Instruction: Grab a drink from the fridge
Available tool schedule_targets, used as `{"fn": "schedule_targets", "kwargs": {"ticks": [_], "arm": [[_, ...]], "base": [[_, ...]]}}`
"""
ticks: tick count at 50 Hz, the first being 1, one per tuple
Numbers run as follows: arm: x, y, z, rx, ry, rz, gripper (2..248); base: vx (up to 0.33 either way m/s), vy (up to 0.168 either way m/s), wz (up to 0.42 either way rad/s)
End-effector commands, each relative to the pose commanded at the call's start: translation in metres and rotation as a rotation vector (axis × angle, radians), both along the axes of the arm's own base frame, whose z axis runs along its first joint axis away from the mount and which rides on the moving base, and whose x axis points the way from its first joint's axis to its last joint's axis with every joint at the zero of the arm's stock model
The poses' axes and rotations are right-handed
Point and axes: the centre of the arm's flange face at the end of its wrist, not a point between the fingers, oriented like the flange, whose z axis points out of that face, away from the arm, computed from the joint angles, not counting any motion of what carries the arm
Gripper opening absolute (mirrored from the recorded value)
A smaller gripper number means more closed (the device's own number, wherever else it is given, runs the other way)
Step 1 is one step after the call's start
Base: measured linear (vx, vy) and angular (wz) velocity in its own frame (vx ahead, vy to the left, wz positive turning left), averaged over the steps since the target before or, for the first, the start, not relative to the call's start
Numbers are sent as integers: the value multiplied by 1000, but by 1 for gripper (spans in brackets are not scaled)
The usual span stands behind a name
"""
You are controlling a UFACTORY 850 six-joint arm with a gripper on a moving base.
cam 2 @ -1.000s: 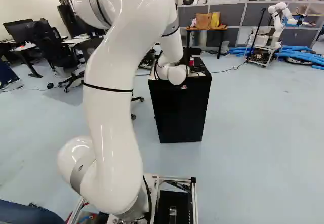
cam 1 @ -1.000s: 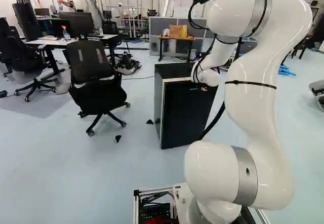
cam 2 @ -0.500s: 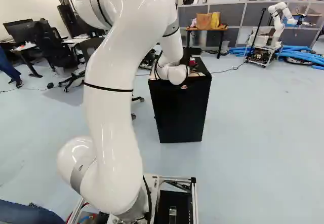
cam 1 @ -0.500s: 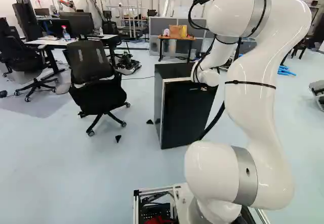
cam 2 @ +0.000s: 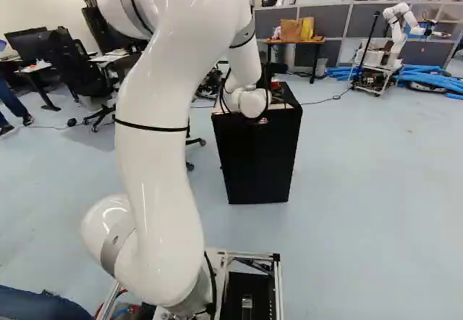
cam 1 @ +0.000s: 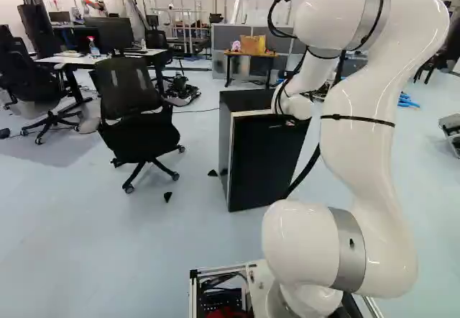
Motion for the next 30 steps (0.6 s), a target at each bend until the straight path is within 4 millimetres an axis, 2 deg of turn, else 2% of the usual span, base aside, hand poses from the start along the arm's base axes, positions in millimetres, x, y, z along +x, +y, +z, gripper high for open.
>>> {"fn": "schedule_targets", "kwargs": {"ticks": [17, 30], "arm": [[-1, 0, 20, -11, -30, 0, 99], [-2, 2, 20, -11, -29, 1, 99]], "base": [[0, 0, 0], [0, 0, 0]]}}
